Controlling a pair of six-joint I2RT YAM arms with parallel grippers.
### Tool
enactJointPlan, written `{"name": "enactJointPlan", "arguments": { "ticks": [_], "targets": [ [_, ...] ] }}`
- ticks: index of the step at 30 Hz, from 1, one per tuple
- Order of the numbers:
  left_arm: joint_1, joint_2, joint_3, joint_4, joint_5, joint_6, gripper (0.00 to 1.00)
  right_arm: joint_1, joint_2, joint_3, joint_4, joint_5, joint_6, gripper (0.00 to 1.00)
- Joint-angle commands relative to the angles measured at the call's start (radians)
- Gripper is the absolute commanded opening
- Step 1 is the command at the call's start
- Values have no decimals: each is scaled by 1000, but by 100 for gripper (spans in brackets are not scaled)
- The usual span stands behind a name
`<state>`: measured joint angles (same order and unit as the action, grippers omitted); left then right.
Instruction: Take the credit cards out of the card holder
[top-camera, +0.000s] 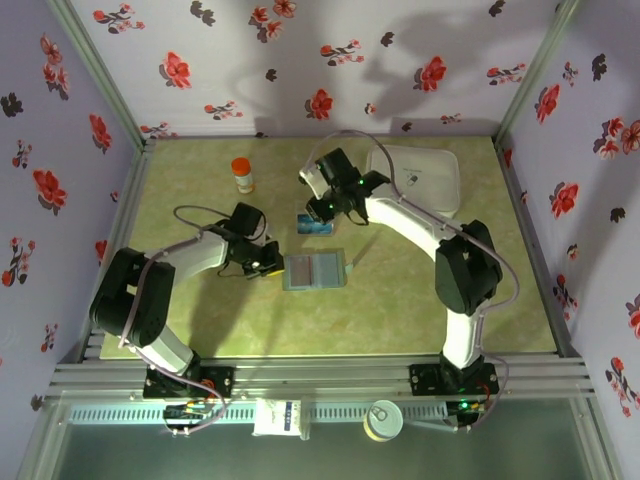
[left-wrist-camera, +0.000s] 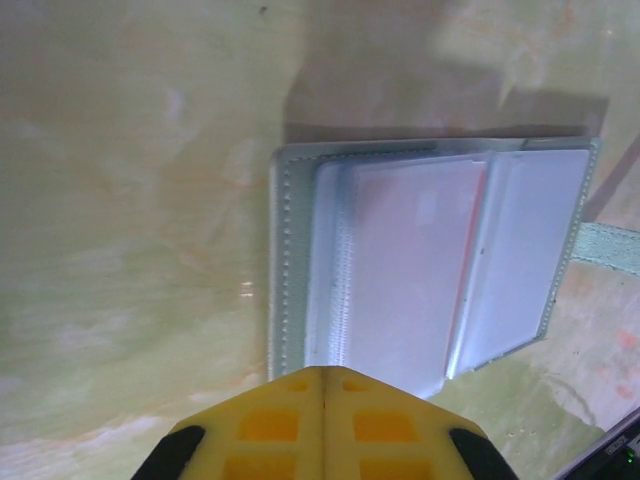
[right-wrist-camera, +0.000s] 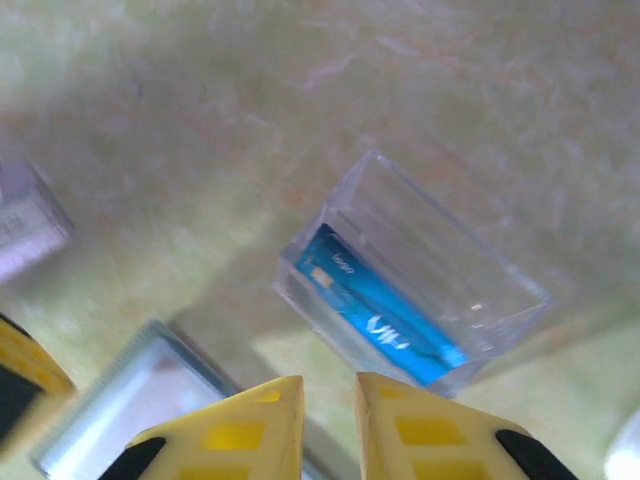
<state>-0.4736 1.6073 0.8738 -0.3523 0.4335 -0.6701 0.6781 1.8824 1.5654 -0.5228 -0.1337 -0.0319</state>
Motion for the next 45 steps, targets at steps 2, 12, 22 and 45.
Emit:
{"name": "enactJointPlan", "arguments": {
  "ticks": [2,12,22,45],
  "targets": [
    [-10,34,39,-6,17,6,2,18,-70,-159,198,-16,424,17],
    [-18,63,76,-28,-5,13,1,72,-97,-347,322,-119,728,16],
    [-17,83,35,21,-15,6,1,94,-69,-385,287,-200,778,22],
    [-17,115,13,-18,-71,40,0,115,50,-383,321,-281,846,26]
  ]
}}
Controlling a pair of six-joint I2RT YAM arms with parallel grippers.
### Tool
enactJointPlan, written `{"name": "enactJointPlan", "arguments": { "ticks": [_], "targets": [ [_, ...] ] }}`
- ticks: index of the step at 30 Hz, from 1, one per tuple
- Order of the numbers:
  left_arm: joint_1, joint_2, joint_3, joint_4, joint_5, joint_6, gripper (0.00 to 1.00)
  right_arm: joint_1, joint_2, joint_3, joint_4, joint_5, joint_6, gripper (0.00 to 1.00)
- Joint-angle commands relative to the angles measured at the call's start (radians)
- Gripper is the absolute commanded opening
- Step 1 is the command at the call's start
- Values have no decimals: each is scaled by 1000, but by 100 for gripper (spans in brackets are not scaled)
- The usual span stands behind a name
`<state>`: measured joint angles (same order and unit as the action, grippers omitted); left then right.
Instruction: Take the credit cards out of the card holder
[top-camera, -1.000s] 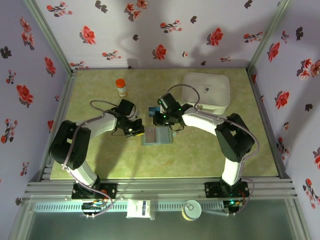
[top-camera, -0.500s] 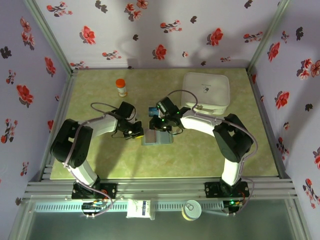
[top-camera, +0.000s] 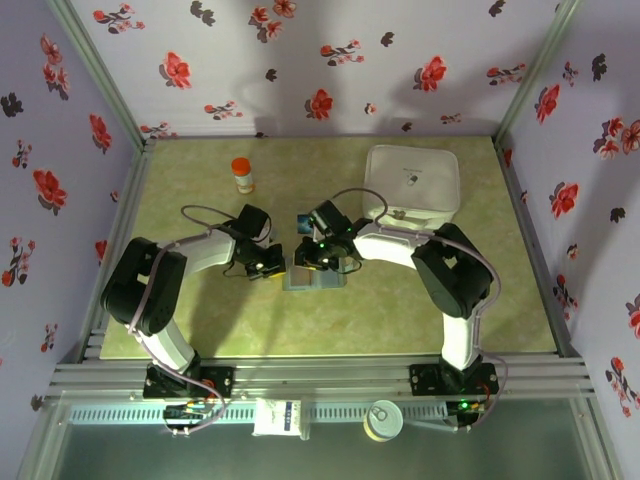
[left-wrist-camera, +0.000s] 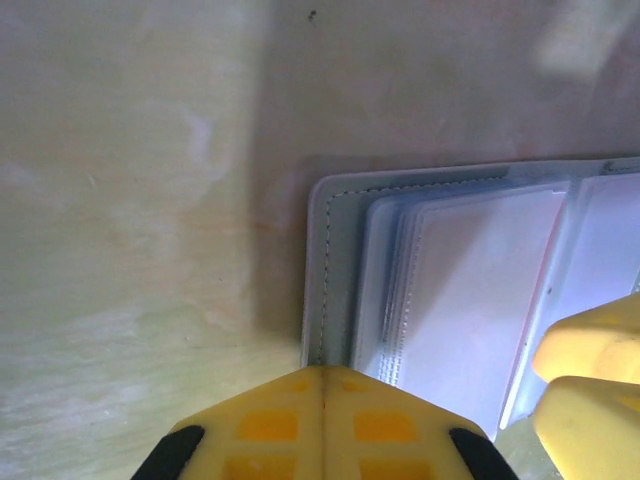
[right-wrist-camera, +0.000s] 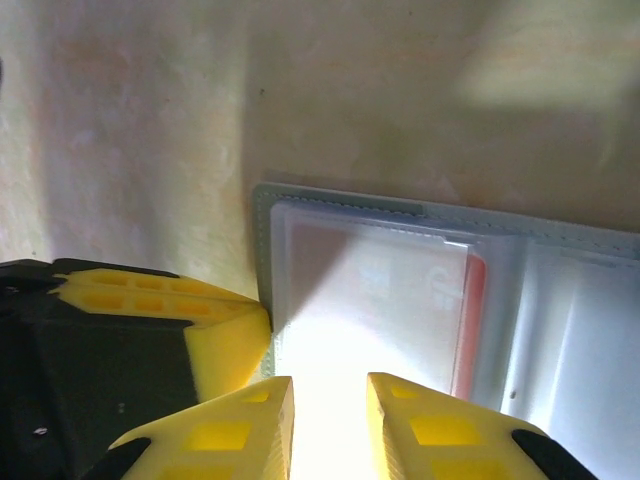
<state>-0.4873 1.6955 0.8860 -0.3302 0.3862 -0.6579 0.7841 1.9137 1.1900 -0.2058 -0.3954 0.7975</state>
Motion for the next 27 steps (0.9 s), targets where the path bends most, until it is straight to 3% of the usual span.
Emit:
{"name": "enactJointPlan", "arguments": {
  "ticks": [1,15,27],
  "targets": [
    [-4,26,1,-41,-25,29,0,10,21,-7,3,-20,15,26],
    [-4,62,49,-111,-37,60,0,4,3,-3,-113,70,-24,26],
    [-4,43,37,-104,-40,52,0,-18,-13,-66,-32,32,0,25]
  ]
}}
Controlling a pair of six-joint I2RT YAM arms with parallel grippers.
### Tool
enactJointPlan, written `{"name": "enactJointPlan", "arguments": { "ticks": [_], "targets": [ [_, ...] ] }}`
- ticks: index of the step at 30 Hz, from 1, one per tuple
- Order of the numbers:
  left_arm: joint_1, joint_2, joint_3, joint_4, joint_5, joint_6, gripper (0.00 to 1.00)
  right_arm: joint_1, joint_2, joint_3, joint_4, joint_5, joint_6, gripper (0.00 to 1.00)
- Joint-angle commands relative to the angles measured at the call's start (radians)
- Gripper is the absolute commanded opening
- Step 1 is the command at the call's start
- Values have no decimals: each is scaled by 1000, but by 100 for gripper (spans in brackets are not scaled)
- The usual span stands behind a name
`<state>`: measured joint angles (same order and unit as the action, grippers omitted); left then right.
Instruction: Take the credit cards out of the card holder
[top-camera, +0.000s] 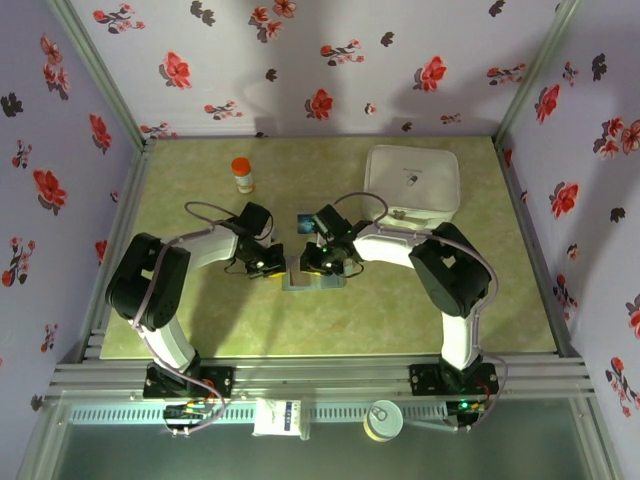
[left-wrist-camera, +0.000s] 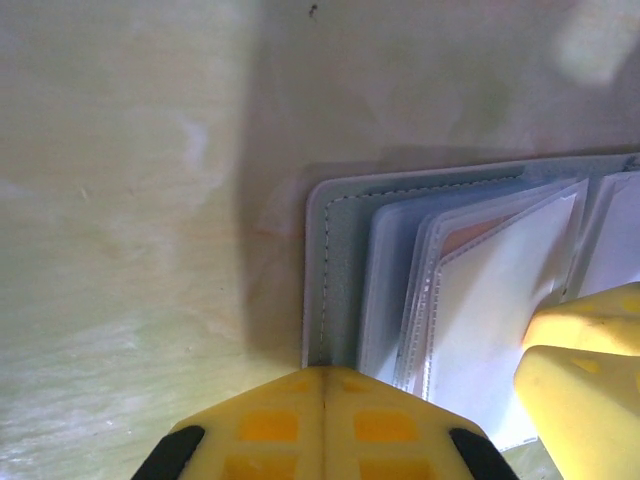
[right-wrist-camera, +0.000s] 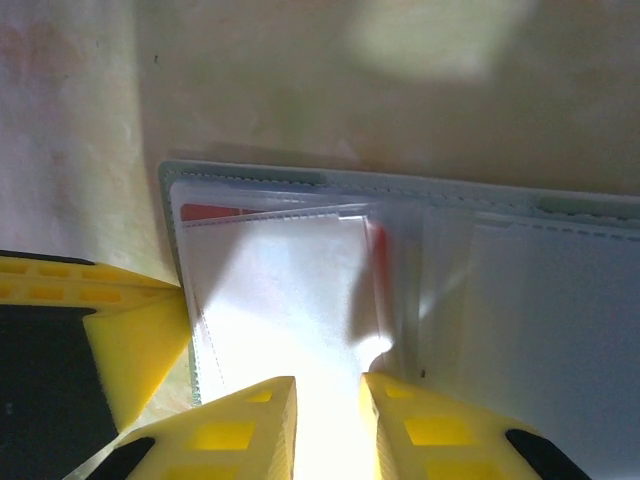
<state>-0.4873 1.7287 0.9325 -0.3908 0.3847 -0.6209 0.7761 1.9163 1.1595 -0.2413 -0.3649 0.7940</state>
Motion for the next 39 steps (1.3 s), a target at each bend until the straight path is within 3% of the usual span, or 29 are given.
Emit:
{"name": "enactJointPlan", "arguments": {
  "ticks": [1,12,18,27,39],
  "targets": [
    [-4,7,-8,-44,-38,16,0,-13,-19,-49,23,-7,12,25],
    [-2,-79,46,-74,-25,-2,1,-55,-42,-161,197,-87,73,22],
    [-19,-122,62,-65,12,-46,12,-71,-40,-207,281,-125,110,21],
    [-57,-52,26,54,51,-111,24,-86,-28,-233,340,-152,138,21],
    [-63,4,-10,105,43,-134,28,-93,-16,-268,400,-178,169,20]
  ]
}}
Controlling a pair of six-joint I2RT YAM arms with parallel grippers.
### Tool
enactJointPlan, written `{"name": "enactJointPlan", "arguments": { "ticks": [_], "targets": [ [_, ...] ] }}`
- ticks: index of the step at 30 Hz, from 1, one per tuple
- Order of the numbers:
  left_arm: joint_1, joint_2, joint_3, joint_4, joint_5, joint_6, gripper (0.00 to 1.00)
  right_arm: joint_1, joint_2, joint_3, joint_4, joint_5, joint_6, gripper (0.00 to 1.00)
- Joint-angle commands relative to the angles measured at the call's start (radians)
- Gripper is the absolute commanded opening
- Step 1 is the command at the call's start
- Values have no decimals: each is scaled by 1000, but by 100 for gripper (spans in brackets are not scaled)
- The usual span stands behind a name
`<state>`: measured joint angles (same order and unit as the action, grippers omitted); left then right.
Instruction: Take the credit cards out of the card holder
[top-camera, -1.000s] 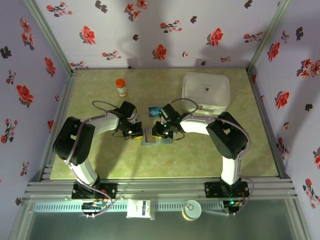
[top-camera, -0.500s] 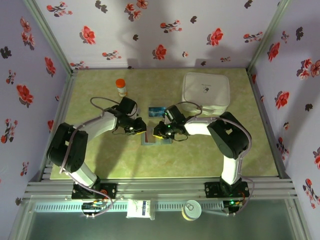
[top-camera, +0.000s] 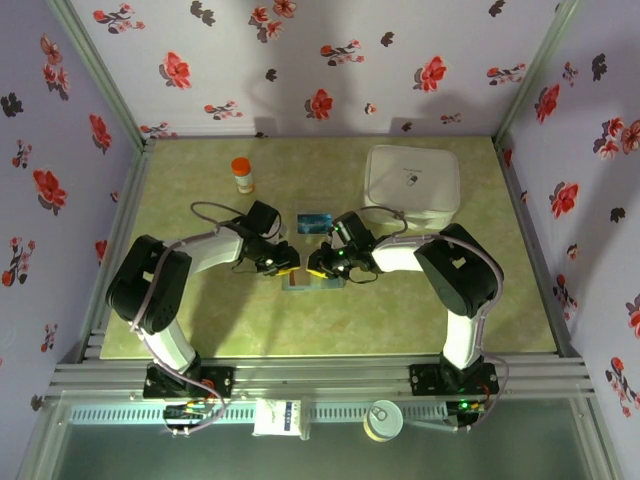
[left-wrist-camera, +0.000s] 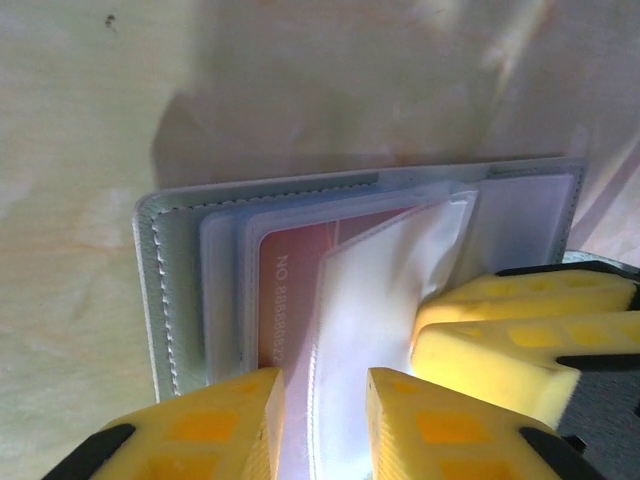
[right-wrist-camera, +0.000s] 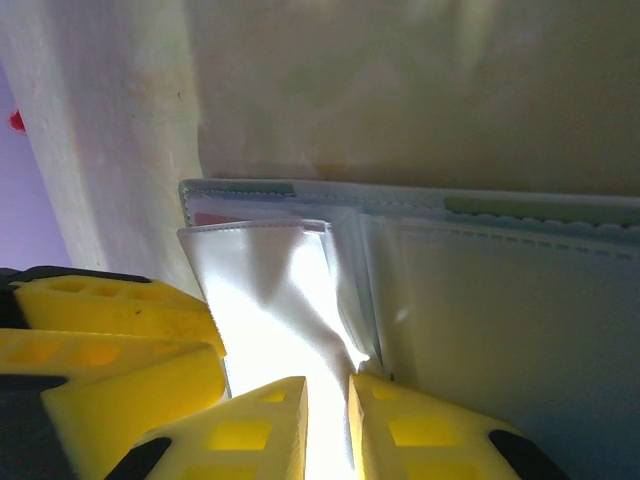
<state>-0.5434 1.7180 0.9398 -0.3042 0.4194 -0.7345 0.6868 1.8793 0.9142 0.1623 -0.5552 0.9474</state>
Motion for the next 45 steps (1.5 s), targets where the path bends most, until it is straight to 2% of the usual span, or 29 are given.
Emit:
{"name": "enactJointPlan", "arguments": {
  "ticks": [1,5,11,18,25,35,41,45],
  "targets": [
    [-7,18,-18,22,9,-23,28,-4,21,-23,0,12,17,19],
    [-12,25,-18,36,14,-28,26,-4,20,-28,9,8,24,19],
    [-15,17,-18,73,36,-41,18,-4,1,-47,54,0,44,18],
    [-21,-20,12,41,48,-26,18,-4,-101,-67,55,24,25,21],
    [-61,-19,73,-5,59,-16,27,-44,-236,-72,-99,98,-32,22],
    [-133,98,200,-20,61,-29,41,-118,-437,-72,-363,241,-141,25],
    [-170,193,295,-25,68,-30,45,-142,-501,-74,-432,251,-170,26],
    [-170,194,307,-26,64,-33,46,-143,-508,-70,-445,244,-172,26]
  ]
}}
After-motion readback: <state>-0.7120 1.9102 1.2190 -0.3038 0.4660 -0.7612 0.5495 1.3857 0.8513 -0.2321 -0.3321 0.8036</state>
